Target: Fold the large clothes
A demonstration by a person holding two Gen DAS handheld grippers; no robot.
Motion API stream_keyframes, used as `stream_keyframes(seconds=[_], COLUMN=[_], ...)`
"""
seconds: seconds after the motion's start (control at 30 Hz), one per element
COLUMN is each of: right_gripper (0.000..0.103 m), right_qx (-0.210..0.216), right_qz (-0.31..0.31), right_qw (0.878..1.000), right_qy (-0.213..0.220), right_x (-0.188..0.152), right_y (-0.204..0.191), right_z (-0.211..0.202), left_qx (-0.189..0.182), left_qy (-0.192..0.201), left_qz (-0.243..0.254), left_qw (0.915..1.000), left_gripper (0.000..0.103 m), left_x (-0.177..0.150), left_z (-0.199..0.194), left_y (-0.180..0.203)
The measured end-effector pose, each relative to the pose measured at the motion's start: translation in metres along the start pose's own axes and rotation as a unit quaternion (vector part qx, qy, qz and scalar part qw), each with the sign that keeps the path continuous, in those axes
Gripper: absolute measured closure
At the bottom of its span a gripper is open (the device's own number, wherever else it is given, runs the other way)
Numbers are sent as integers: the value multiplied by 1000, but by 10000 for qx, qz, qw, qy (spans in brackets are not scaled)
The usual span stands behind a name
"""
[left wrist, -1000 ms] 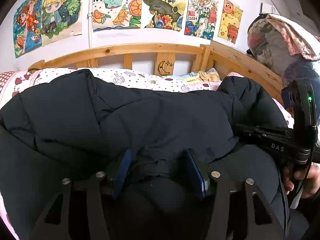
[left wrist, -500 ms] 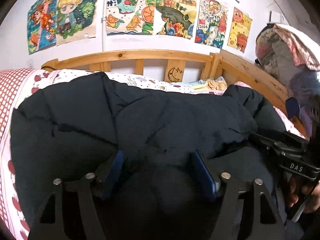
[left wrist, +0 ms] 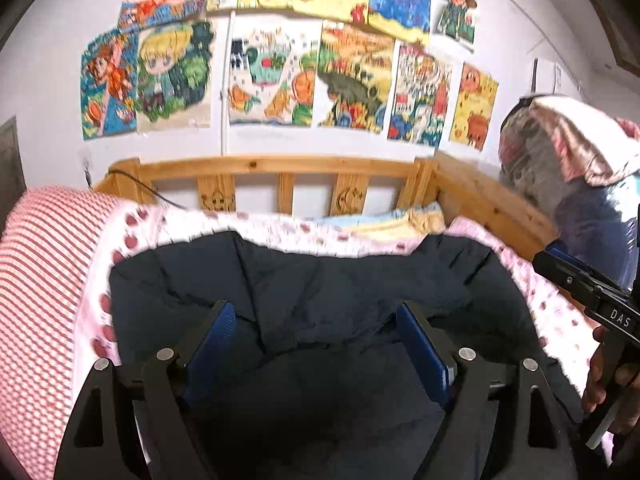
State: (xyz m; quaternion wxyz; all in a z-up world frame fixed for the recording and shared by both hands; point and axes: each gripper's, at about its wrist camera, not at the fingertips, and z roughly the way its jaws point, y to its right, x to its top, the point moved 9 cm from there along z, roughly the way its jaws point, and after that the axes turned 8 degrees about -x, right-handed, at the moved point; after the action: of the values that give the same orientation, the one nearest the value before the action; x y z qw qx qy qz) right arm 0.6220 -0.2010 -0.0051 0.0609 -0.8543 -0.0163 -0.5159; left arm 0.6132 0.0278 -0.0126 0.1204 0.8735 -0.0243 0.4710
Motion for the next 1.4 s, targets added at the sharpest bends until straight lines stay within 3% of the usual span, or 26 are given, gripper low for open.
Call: stream_keyframes(seconds=[0.27, 0.47, 0.6, 0.77, 0.97, 1.3, 1.4], right_gripper=[30, 30, 26, 21, 20, 20, 13], right_qx=[120, 218, 273, 191, 338, 714, 687], right_qz=[86, 203, 251, 86, -9, -87, -211], right_qw=[9987, 9984, 9984, 9991, 9994, 9973, 9972], right_qy=[483, 489, 437, 369, 123, -126, -197], right_x=[51, 73, 73, 55, 16, -34, -47], right_y=[-11, -15, -16, -21, -31, -39, -39], right_z=[-90, -174, -234, -312, -391, -500, -521], left_qx=[-41, -145, -292, -389, -470, -592, -593], left_qy=[451, 715, 869, 840, 697, 667, 621], left_qz=[133, 363, 264, 234, 321, 288, 356], left_qw=[9989, 9967, 9954, 9954, 9959, 9956, 9957], left_gripper=[14, 9, 5, 4, 3, 3, 1], left_x=[35, 47, 46, 30, -12, -68, -86], left_z=[-83, -173, -235, -301, -376, -461, -473], left_y=[29, 63, 76, 89, 105, 115, 117])
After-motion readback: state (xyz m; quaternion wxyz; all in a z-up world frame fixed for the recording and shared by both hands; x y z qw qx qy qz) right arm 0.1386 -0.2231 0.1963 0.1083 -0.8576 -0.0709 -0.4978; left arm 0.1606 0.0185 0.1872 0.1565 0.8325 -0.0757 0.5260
